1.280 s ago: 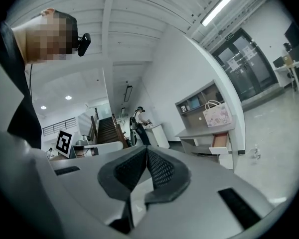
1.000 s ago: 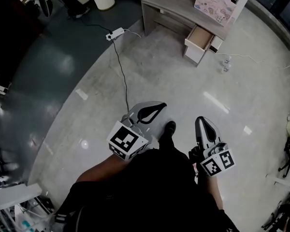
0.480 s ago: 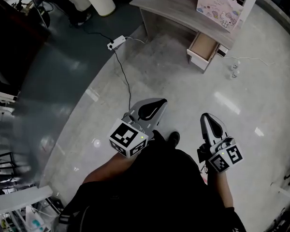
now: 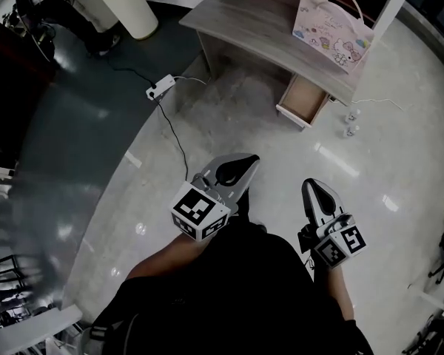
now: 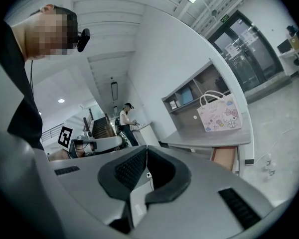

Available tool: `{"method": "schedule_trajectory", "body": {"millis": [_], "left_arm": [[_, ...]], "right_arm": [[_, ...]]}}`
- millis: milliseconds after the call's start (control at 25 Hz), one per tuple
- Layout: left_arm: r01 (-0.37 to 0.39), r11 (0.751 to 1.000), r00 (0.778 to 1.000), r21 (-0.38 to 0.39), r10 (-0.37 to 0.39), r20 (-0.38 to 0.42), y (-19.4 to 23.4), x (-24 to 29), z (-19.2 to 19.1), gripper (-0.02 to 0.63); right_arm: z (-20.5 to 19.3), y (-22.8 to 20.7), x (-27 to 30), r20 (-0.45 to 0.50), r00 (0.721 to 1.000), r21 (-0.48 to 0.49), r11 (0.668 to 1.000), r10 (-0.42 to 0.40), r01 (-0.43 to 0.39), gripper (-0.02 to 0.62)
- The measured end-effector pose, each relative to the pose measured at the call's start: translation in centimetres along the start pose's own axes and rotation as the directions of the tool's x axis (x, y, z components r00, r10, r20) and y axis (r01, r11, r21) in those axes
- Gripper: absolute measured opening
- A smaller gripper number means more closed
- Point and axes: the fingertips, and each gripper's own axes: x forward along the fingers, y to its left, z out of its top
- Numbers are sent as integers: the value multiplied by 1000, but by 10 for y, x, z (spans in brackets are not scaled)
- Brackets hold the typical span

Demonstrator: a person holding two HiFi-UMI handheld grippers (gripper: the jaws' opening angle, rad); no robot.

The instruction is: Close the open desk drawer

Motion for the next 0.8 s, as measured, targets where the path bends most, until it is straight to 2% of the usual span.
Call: {"method": "schedule_trajectory", "body": {"millis": [200,400,560,680,800], "left_arm": [[67,998,998,16,-67,-22,82,65,29,8],[152,988,986,39,-149,-73,141,119,37,8],[180,983,981,31,-177,-78,163,159,38,8],[189,982,977,10,-187,-106,173,184,20,8],[180,984,977,-8,-180,-113,183,216,0,8]], "right_arm": [[41,-52,81,25,996,-3,996,-90,90,15],[62,-89,146,54,986,13,988,-157,156,15],[53,-121,175,-4,986,18,986,-165,165,15],[38,-144,188,-48,986,23,987,-161,162,17],[16,-187,195,-85,980,36,982,-179,183,15]]}}
